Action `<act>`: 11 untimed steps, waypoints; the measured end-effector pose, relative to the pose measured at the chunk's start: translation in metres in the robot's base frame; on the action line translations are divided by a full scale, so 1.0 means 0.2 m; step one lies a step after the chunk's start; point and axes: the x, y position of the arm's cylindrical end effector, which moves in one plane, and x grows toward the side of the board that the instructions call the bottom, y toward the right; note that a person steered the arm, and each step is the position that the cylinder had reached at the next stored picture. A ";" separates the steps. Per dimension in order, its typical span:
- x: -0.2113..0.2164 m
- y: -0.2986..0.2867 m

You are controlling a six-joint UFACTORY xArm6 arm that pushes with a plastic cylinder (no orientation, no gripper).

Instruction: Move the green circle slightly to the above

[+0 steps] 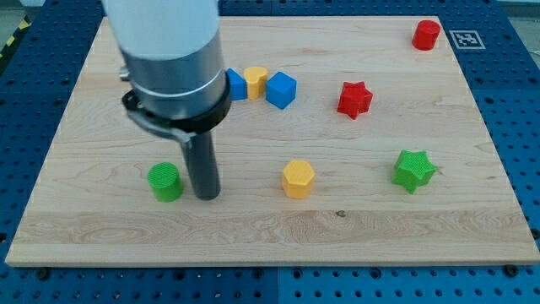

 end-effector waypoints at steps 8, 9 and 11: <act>-0.07 -0.36; -0.08 -0.35; -0.14 -0.26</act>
